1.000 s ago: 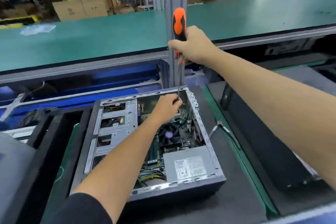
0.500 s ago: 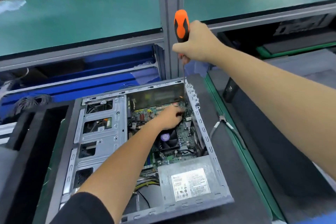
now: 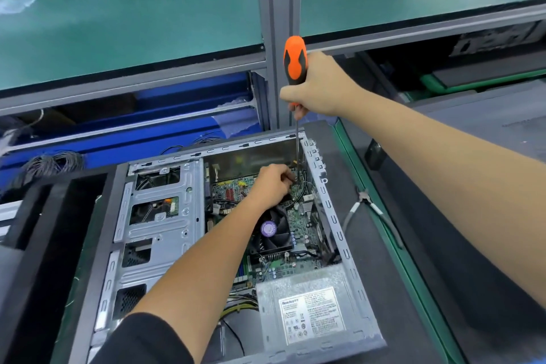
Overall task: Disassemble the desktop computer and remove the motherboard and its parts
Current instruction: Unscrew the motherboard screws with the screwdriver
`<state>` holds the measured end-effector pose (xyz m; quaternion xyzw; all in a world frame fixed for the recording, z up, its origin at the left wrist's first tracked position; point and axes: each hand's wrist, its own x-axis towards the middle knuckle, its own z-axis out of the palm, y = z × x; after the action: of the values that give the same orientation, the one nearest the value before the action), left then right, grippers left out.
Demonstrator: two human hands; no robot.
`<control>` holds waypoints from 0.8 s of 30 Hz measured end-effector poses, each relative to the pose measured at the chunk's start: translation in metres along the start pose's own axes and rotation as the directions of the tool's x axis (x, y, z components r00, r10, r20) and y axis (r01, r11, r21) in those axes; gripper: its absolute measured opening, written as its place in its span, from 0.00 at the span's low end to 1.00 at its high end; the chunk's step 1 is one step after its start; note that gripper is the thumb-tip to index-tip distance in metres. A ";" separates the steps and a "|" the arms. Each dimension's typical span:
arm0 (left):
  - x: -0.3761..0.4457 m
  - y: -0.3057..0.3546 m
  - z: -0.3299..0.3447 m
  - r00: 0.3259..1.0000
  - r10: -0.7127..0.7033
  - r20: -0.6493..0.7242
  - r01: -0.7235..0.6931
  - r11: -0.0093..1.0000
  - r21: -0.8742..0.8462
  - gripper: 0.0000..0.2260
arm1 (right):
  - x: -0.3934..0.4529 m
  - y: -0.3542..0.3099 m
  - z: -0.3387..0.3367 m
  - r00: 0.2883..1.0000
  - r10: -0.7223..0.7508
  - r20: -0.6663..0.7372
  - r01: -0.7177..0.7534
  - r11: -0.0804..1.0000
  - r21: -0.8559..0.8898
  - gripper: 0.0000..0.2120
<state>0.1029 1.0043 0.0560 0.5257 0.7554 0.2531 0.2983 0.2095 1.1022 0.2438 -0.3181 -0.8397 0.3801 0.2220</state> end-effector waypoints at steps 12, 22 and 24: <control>0.017 0.007 0.015 0.994 0.058 0.088 -0.085 0.937 0.339 0.10 | -0.007 0.006 -0.006 1.000 0.013 0.007 -0.013 1.000 -0.015 0.05; 0.018 0.011 0.018 0.997 0.026 0.067 -0.052 0.907 0.419 0.08 | -0.005 0.009 -0.008 0.999 0.010 0.040 -0.010 1.000 0.002 0.08; 0.017 0.011 0.018 0.996 0.037 0.079 -0.065 0.923 0.380 0.07 | -0.005 0.006 -0.008 0.999 -0.005 0.051 0.004 1.000 0.014 0.11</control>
<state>0.1185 1.0251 0.0477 0.6019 0.7653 0.0900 0.2096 0.2206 1.1056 0.2433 -0.3047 -0.8432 0.3933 0.2034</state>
